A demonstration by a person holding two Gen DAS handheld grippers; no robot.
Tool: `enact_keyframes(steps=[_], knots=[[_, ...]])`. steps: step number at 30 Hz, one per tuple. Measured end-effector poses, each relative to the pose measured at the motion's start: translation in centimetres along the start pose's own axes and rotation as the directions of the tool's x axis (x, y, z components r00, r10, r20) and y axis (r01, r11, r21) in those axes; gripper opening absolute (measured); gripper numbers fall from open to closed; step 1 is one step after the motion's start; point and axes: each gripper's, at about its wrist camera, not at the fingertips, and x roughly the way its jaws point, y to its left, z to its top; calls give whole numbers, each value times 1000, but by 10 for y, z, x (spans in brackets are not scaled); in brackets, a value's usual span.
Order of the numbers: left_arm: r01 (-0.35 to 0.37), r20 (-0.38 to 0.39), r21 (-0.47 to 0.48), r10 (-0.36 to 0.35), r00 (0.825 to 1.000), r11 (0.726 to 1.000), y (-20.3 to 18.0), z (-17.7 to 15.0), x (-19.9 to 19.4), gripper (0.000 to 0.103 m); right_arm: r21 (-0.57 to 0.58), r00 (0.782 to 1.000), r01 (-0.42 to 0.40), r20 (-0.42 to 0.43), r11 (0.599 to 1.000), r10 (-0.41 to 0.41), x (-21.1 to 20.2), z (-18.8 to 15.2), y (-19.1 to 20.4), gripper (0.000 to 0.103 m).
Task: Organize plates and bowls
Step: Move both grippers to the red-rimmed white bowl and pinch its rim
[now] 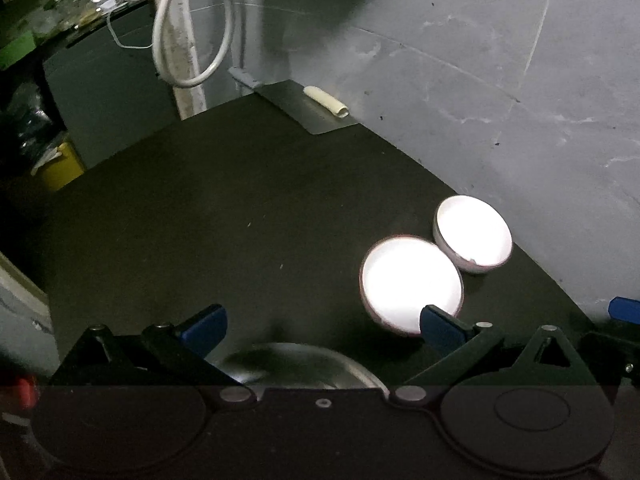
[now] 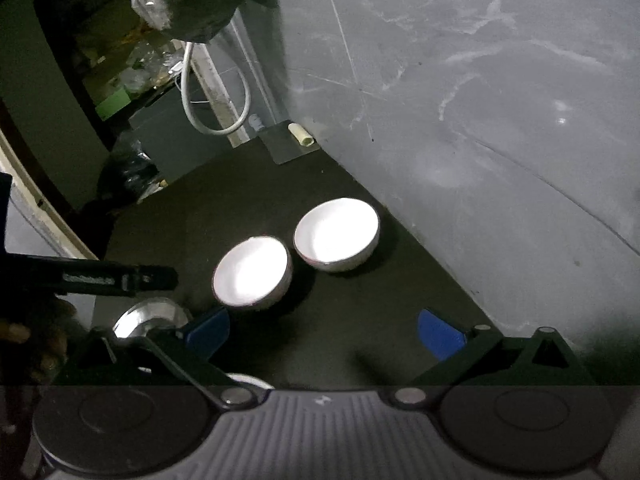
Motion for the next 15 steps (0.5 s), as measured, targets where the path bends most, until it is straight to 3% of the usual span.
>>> enact_keyframes(steps=[6, 11, 15], knots=[[-15, -34, 58, 17, 999, 998, -11, 17, 34, 102, 1, 1000, 25, -18, 1000, -25, 33, 14, 11, 103], [-48, -59, 112, 55, 997, 993, -15, 24, 54, 102, 9, 999, 18, -45, 1000, -17, 58, 17, 17, 90], [-41, -76, 122, 50, 996, 992, -13, 26, 60, 99, 25, 998, 17, -63, 1000, -16, 73, 19, 20, 87]])
